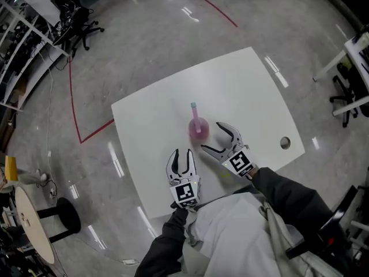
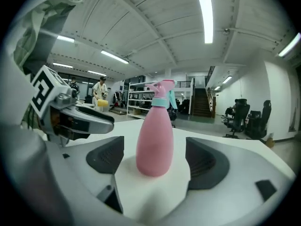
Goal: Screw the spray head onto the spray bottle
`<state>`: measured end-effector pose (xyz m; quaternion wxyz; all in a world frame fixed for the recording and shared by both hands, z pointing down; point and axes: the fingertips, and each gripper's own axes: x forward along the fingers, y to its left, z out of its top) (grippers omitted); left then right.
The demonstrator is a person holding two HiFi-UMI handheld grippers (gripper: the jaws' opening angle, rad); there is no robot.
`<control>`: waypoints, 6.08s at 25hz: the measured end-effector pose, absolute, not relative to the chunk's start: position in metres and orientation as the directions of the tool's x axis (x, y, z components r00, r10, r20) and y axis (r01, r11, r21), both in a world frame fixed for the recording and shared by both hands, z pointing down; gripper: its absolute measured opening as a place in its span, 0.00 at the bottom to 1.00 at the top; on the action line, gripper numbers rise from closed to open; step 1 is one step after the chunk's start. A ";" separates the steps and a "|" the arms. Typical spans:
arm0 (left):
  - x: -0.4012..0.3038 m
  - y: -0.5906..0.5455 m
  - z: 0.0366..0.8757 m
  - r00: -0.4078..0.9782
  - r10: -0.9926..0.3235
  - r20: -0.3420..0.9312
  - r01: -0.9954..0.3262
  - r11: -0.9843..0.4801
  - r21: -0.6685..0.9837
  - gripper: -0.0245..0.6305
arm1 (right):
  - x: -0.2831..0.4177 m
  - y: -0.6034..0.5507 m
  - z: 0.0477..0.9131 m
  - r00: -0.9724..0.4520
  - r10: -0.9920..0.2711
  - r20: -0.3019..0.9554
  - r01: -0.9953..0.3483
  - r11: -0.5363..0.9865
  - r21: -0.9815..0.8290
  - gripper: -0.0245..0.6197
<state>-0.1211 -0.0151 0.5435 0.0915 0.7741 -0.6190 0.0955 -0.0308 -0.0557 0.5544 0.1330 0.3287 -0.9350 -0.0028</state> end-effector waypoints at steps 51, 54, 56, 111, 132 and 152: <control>-0.036 -0.021 0.307 0.678 -0.686 -0.265 -0.656 -0.727 0.203 0.16 | -0.031 0.023 0.414 -0.959 -0.280 0.049 -0.278 0.960 0.042 0.60; -0.037 -0.012 0.281 0.759 -0.559 -0.334 -0.497 -0.829 0.258 0.16 | -0.035 0.034 0.372 -0.985 -0.135 -0.103 -0.116 0.977 -0.177 0.59; -0.038 -0.006 0.267 0.790 -0.484 -0.378 -0.401 -0.873 0.279 0.16 | -0.038 0.039 0.354 -0.983 -0.063 -0.172 -0.023 0.974 -0.226 0.59; -0.136 -0.034 0.314 0.232 -0.844 -0.483 -0.399 -0.535 0.744 0.16 | 0.003 -0.018 0.396 -0.910 -0.254 -0.327 0.261 0.262 -0.929 0.67; -0.145 -0.047 0.315 0.166 -0.879 -0.447 -0.309 -0.476 0.823 0.15 | 0.007 -0.015 0.385 -0.879 -0.297 -0.373 0.277 0.319 -0.906 0.67; -0.135 -0.039 0.309 0.226 -0.847 -0.481 -0.371 -0.531 0.761 0.18 | -0.005 -0.006 0.399 -0.990 -0.103 -0.096 0.023 0.556 -0.831 0.67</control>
